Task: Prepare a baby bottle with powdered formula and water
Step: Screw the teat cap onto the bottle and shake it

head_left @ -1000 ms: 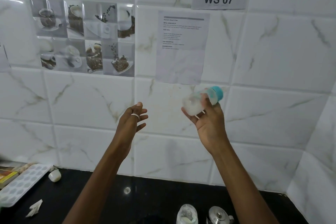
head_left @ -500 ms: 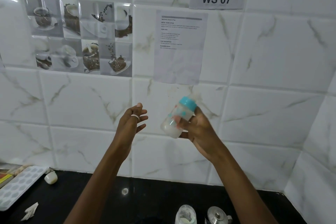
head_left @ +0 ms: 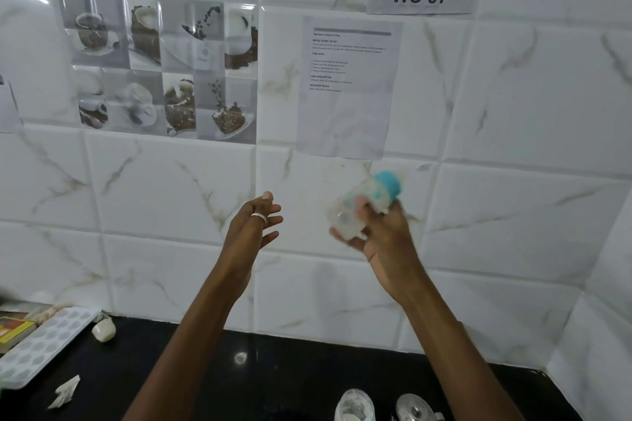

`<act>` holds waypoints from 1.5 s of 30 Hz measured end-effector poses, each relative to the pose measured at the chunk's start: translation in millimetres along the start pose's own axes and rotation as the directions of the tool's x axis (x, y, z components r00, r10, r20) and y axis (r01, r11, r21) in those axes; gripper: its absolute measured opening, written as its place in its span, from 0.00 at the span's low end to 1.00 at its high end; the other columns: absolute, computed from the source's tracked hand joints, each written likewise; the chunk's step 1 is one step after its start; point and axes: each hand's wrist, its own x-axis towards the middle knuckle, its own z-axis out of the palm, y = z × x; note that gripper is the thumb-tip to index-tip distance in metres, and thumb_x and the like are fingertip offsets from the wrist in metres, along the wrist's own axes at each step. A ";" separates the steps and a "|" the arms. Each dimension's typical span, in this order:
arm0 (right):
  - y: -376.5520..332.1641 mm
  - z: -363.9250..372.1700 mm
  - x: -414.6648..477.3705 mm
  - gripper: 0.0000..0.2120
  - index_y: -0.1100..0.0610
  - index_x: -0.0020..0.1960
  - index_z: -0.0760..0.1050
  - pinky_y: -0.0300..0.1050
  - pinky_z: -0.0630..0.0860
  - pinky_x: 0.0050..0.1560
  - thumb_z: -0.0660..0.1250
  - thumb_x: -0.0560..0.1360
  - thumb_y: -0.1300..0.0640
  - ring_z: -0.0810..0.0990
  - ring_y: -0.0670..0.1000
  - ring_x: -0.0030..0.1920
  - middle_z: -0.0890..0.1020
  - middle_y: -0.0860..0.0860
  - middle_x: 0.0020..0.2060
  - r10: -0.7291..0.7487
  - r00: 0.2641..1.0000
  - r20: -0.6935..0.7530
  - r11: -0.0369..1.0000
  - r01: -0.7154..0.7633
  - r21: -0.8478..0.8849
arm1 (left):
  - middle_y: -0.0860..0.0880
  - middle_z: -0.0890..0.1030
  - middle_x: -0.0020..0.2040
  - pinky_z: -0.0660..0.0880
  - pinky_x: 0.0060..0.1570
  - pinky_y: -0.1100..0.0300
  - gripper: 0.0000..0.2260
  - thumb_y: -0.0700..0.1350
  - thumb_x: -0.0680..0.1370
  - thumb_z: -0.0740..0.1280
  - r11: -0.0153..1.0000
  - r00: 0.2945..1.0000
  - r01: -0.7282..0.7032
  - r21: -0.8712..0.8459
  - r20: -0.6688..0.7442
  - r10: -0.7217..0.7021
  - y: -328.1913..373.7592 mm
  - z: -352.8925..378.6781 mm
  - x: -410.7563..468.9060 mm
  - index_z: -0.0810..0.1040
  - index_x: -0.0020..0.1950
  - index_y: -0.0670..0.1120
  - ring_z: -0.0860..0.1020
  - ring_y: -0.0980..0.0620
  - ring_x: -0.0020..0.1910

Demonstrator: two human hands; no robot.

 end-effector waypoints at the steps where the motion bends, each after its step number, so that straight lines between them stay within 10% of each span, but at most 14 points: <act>1: 4.8 -0.3 -3.7 0.28 0.55 0.69 0.69 0.67 0.81 0.55 0.76 0.73 0.54 0.84 0.60 0.60 0.80 0.58 0.62 0.055 0.996 0.070 0.990 -0.045 -0.132 | 0.49 0.83 0.59 0.79 0.60 0.49 0.15 0.57 0.82 0.63 1.000 1.000 0.002 -0.003 0.000 -0.002 -0.1 1.2 0.7 0.78 0.63 0.49 0.82 0.49 0.59; 3: 10.4 -4.2 -7.3 0.29 0.53 0.70 0.71 0.67 0.81 0.57 0.77 0.72 0.53 0.83 0.59 0.61 0.81 0.57 0.61 0.116 0.981 0.155 0.961 -0.071 -0.269 | 0.49 0.83 0.59 0.79 0.59 0.50 0.16 0.57 0.82 0.63 1.000 1.000 0.003 0.002 0.005 -0.003 -0.9 3.3 1.4 0.78 0.63 0.49 0.82 0.49 0.59; 8: 1.1 -7.3 -1.5 0.30 0.57 0.71 0.68 0.61 0.84 0.50 0.73 0.73 0.53 0.83 0.62 0.60 0.80 0.59 0.61 -0.019 0.999 -0.028 0.994 0.022 0.105 | 0.49 0.83 0.59 0.79 0.60 0.49 0.15 0.57 0.82 0.62 1.000 1.000 -0.003 0.010 0.006 0.003 -2.2 3.6 1.8 0.78 0.62 0.50 0.82 0.49 0.59; 12: 2.6 -7.6 -6.2 0.37 0.54 0.69 0.71 0.68 0.81 0.54 0.82 0.66 0.46 0.83 0.62 0.60 0.84 0.56 0.58 0.080 0.986 0.144 0.976 -0.048 -0.211 | 0.48 0.83 0.59 0.79 0.60 0.49 0.14 0.56 0.83 0.62 1.000 1.000 0.001 0.001 0.000 -0.001 -1.6 3.5 3.0 0.78 0.62 0.50 0.82 0.49 0.59; 17: -7.1 -9.0 2.7 0.30 0.57 0.71 0.67 0.63 0.83 0.53 0.72 0.73 0.51 0.83 0.61 0.61 0.80 0.58 0.62 -0.054 0.997 -0.058 0.994 0.059 0.089 | 0.48 0.83 0.59 0.79 0.60 0.50 0.16 0.56 0.83 0.63 1.000 1.000 -0.003 -0.003 0.001 0.003 -1.0 3.1 1.8 0.78 0.64 0.48 0.82 0.49 0.59; 22: 11.1 -2.9 -4.7 0.34 0.51 0.68 0.71 0.65 0.82 0.56 0.79 0.67 0.45 0.83 0.59 0.61 0.82 0.56 0.61 0.097 0.983 0.157 0.952 -0.045 -0.302 | 0.49 0.83 0.59 0.79 0.58 0.51 0.14 0.57 0.83 0.62 1.000 1.000 0.001 0.008 0.003 -0.001 -0.6 4.4 2.8 0.78 0.62 0.50 0.82 0.49 0.59; 26: -2.0 -3.7 9.0 0.23 0.57 0.67 0.70 0.62 0.84 0.50 0.72 0.76 0.52 0.85 0.60 0.58 0.82 0.57 0.59 -0.039 0.995 -0.092 0.991 0.050 0.122 | 0.49 0.83 0.59 0.79 0.59 0.51 0.14 0.56 0.83 0.62 1.000 1.000 -0.011 0.004 -0.002 0.011 0.6 0.0 1.0 0.78 0.62 0.50 0.82 0.50 0.58; 32: 15.1 6.0 5.8 0.29 0.55 0.69 0.70 0.67 0.82 0.56 0.77 0.73 0.50 0.83 0.60 0.61 0.81 0.57 0.60 0.065 0.994 0.087 0.973 -0.044 -0.225 | 0.50 0.83 0.59 0.79 0.58 0.51 0.15 0.57 0.83 0.62 1.000 1.000 0.002 0.022 0.001 -0.002 0.9 0.0 2.5 0.78 0.63 0.50 0.82 0.49 0.59; 36: 2.4 3.9 19.6 0.25 0.59 0.69 0.68 0.62 0.83 0.51 0.72 0.77 0.54 0.84 0.60 0.58 0.80 0.58 0.61 -0.060 0.989 -0.137 0.989 0.078 0.129 | 0.50 0.83 0.59 0.79 0.60 0.50 0.17 0.58 0.82 0.62 1.000 1.000 -0.009 0.025 -0.003 0.009 4.1 -2.3 1.6 0.78 0.63 0.49 0.82 0.51 0.59; 41: 15.0 13.2 14.0 0.25 0.55 0.66 0.71 0.67 0.81 0.56 0.75 0.74 0.50 0.84 0.59 0.58 0.82 0.55 0.57 0.082 0.993 0.087 0.977 -0.063 -0.202 | 0.49 0.82 0.61 0.78 0.62 0.48 0.17 0.58 0.83 0.62 1.000 1.000 -0.002 0.028 -0.004 0.002 5.2 -2.4 6.3 0.77 0.64 0.49 0.82 0.50 0.60; 45: 5.6 5.8 25.4 0.23 0.59 0.70 0.68 0.64 0.83 0.52 0.71 0.78 0.56 0.83 0.61 0.58 0.80 0.59 0.60 -0.010 0.994 -0.106 0.993 0.022 0.120 | 0.48 0.82 0.61 0.78 0.63 0.48 0.17 0.57 0.83 0.62 1.000 1.000 0.008 0.022 -0.009 -0.008 4.0 -7.4 6.2 0.77 0.65 0.48 0.81 0.50 0.60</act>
